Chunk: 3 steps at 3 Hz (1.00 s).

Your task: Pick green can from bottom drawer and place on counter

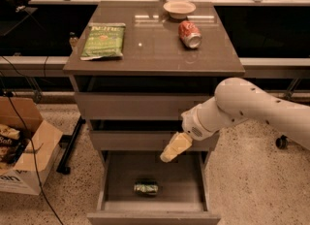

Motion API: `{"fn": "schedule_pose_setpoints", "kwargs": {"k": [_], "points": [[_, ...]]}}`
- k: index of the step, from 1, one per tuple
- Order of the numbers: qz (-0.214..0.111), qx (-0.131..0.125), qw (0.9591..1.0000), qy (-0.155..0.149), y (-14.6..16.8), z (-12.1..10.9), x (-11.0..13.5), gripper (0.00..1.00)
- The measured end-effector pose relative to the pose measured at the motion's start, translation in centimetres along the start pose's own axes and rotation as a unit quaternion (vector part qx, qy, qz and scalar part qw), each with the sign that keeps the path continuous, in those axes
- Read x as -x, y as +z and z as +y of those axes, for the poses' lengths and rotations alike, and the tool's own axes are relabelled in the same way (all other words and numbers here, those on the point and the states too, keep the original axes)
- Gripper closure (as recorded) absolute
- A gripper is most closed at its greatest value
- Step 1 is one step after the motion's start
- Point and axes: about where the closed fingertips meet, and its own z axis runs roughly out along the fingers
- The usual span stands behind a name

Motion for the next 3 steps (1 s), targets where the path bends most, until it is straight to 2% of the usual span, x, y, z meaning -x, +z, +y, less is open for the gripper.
{"fn": "schedule_pose_setpoints", "kwargs": {"k": [2,3], "points": [[0.01,0.014,0.9997,0.014,2.2,-0.2,-0.6,0.0],[0.001,0.035,0.9992,0.018,5.4,-0.1,-1.0,0.0]]}}
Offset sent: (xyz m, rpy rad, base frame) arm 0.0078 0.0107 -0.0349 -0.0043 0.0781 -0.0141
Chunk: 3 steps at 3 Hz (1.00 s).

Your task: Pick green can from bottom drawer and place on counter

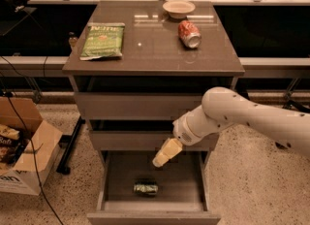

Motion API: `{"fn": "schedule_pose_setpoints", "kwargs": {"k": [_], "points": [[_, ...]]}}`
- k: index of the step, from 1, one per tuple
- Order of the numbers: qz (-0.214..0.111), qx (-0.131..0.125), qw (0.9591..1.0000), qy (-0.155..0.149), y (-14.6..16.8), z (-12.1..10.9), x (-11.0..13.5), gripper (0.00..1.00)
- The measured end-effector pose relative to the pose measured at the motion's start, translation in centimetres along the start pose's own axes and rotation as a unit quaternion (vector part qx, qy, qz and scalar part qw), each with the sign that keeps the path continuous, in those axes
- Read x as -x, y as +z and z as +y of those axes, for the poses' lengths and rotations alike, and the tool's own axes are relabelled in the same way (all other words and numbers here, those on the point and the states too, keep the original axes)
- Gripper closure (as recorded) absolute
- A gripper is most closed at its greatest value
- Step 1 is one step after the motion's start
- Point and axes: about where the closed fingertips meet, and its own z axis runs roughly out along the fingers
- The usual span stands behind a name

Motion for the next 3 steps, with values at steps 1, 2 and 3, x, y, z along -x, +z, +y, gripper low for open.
{"fn": "schedule_pose_setpoints", "kwargs": {"k": [1,2,3], "points": [[-0.008,0.018,0.9998,0.001,3.3,-0.2,-0.7,0.0],[-0.04,0.037,0.9985,0.002,6.7,-0.5,-0.9,0.0],[-0.088,0.071,0.9936,0.001,11.3,-0.7,-1.4,0.0]]}}
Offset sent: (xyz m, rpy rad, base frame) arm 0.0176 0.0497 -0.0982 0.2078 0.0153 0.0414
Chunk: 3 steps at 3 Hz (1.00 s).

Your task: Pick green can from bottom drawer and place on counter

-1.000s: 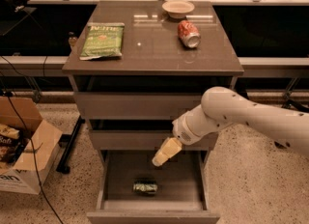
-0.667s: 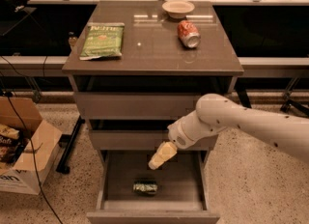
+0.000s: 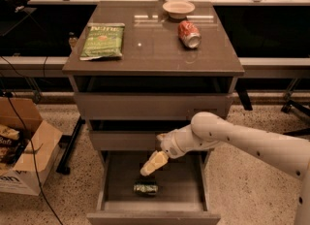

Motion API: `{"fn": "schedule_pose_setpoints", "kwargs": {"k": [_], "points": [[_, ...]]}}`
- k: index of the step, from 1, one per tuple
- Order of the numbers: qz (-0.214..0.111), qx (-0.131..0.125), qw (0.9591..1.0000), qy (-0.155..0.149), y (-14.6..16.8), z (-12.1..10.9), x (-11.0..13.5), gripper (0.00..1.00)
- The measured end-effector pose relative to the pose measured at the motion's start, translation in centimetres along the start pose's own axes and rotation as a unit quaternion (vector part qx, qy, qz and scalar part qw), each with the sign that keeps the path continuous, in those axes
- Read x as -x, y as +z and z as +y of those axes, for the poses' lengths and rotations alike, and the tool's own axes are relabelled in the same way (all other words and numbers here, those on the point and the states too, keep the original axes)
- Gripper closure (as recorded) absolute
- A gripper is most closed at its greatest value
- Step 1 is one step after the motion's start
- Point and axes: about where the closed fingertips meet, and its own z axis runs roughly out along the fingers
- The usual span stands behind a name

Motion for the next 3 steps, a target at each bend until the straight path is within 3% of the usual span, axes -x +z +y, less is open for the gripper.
{"fn": "schedule_pose_setpoints", "kwargs": {"k": [1,3], "points": [[0.0,0.0,1.0,0.0,0.0,0.0,0.0,0.0],[0.011,-0.002,0.9999,0.006,3.2,-1.2,-3.2,0.0]]}}
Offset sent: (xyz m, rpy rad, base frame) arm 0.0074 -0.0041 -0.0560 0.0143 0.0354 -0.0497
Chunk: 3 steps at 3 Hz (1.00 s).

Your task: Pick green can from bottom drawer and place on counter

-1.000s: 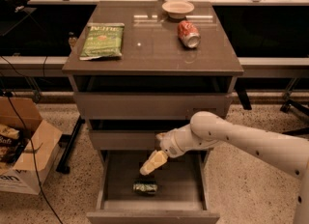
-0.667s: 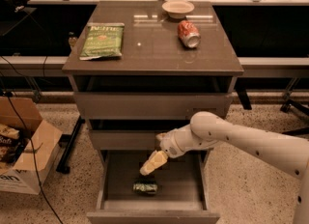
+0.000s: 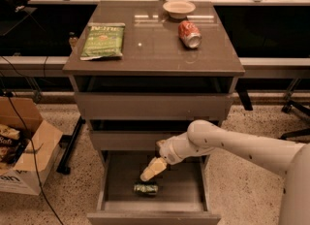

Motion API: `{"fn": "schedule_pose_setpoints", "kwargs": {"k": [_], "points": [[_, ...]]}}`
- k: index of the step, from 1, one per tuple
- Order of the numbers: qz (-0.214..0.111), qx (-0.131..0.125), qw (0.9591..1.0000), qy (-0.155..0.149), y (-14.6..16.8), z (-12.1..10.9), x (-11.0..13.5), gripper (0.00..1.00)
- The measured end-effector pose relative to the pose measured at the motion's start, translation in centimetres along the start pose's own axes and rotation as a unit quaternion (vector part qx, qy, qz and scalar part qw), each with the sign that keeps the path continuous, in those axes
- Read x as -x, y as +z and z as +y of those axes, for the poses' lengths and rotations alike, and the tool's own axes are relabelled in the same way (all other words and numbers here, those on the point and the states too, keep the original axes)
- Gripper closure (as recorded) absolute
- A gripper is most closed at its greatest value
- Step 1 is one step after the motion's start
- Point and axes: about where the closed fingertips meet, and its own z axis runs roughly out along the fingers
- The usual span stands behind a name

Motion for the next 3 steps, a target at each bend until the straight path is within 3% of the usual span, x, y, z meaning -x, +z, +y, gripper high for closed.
{"fn": "schedule_pose_setpoints", "kwargs": {"k": [1,3], "points": [[0.006,0.0,1.0,0.004,1.7,-0.5,-1.8,0.0],[-0.022,0.008,0.9993,0.029,5.2,-2.5,-5.1,0.0]]}}
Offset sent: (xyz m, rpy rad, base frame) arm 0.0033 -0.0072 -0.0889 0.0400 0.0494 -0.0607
